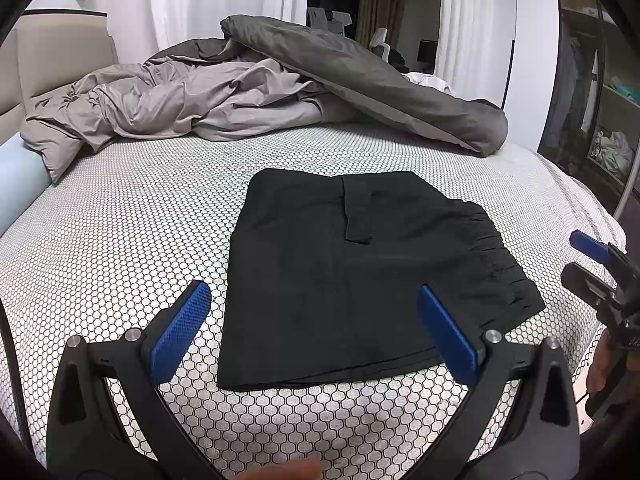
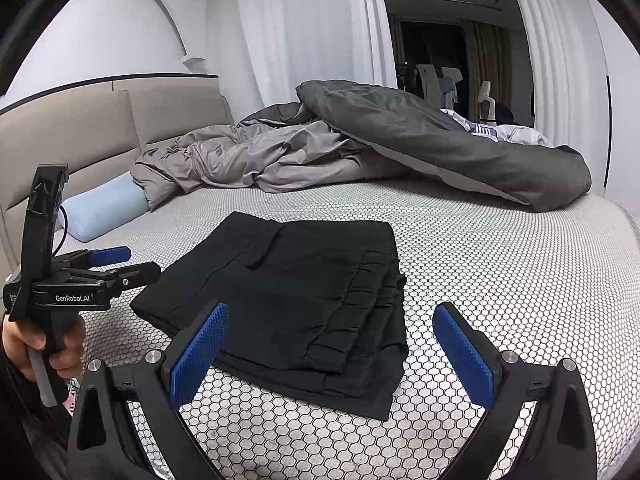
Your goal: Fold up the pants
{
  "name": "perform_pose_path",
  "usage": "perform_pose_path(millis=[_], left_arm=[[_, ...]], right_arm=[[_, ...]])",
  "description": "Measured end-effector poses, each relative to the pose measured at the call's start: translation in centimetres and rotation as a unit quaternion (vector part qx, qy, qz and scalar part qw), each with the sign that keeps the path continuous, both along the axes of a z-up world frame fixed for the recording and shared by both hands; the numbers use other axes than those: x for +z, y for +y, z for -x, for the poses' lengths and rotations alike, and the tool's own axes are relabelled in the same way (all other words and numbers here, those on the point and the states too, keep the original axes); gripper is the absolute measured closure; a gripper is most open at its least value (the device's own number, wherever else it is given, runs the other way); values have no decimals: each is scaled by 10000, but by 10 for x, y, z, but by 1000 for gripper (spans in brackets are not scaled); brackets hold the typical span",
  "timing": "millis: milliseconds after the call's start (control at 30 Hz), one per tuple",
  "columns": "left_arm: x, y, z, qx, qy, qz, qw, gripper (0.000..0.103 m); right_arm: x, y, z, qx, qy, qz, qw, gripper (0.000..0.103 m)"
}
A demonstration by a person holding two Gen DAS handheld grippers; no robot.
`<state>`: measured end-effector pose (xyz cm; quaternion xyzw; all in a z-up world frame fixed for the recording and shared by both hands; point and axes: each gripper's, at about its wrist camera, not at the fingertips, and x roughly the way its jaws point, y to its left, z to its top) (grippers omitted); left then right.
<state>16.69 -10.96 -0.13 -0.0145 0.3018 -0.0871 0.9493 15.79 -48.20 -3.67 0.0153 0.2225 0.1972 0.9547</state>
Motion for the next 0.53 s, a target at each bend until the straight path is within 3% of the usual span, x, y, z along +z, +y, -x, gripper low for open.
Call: perform_pose_path(millis=[533], left_arm=[[2,-2,0,-47,-29,-33,10000,1]], right_arm=[[-3,4,-1,86,34,117,9999,0]])
